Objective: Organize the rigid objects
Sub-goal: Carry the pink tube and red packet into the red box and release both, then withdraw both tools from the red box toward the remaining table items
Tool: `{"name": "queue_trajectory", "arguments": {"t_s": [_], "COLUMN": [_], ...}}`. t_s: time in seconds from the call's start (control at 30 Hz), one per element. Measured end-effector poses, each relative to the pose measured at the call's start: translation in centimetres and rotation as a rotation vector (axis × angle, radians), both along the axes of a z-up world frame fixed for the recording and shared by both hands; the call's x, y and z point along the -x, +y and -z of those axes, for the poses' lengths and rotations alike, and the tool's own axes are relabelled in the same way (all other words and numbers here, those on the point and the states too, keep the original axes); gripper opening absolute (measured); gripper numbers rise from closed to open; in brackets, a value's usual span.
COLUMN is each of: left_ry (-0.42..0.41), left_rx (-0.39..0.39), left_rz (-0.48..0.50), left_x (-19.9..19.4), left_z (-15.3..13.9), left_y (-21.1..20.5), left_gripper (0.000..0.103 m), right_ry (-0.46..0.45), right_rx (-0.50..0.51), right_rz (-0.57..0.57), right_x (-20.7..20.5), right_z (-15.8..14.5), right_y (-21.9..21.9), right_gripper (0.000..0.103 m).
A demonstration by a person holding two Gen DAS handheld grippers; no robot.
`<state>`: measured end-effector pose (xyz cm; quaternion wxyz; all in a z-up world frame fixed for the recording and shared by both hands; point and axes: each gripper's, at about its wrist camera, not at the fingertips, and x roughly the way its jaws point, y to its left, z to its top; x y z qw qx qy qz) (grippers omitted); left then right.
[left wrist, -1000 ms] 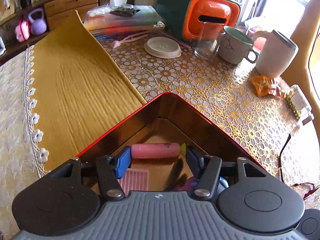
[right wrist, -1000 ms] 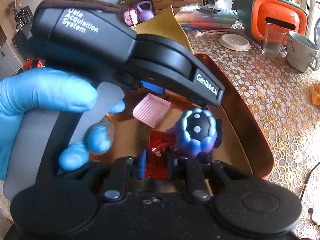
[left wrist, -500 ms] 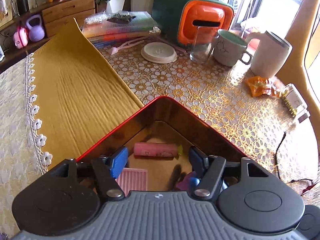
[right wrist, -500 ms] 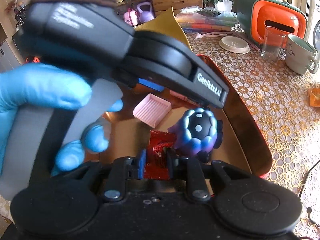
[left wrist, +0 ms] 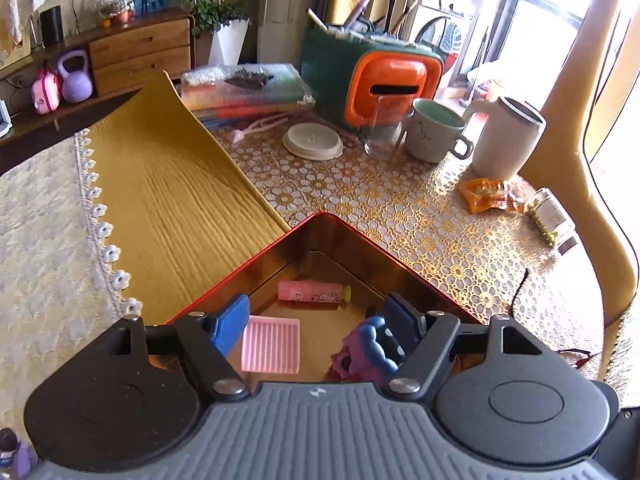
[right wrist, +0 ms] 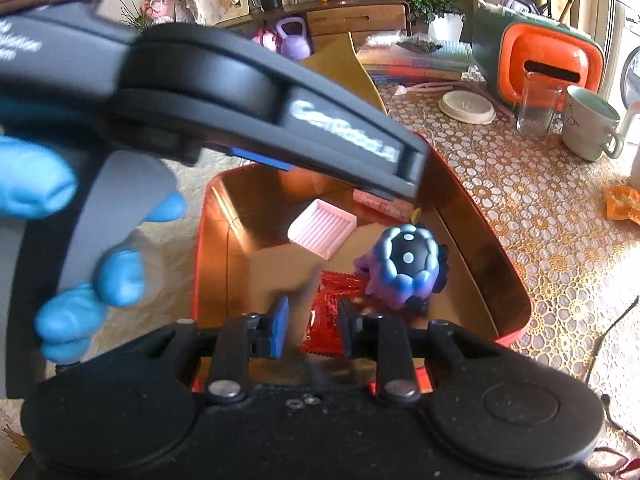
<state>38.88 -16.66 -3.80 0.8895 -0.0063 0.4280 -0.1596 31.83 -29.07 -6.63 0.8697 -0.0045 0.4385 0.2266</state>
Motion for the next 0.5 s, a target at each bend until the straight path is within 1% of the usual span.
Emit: {"name": "queue_trajectory", "arguments": {"t_s": [0.13,0.23,0.5], "left_ry": [-0.041,-0.069,-0.11], "left_rx": [-0.01,-0.015,-0.01], "left_rz": [-0.002,-0.01,-0.057], "left_x": [1.8,3.5,7.9], "left_z": [-1.6,-2.8,-5.2], "left_y": [1.2,2.5,7.6], "left_gripper": [0.074,0.074,0.074], "right_ry": [-0.025,-0.04,-0.074], "right_rx": [0.001,-0.004,-0.007], "right_rz": [0.002,0.01,0.025], "right_x": [1.1,1.8,4.0], "right_z": [-1.0,-1.7,-3.3], "right_y": [0.2,0.2,0.7], "right_gripper": [0.029,0.033,0.045]}}
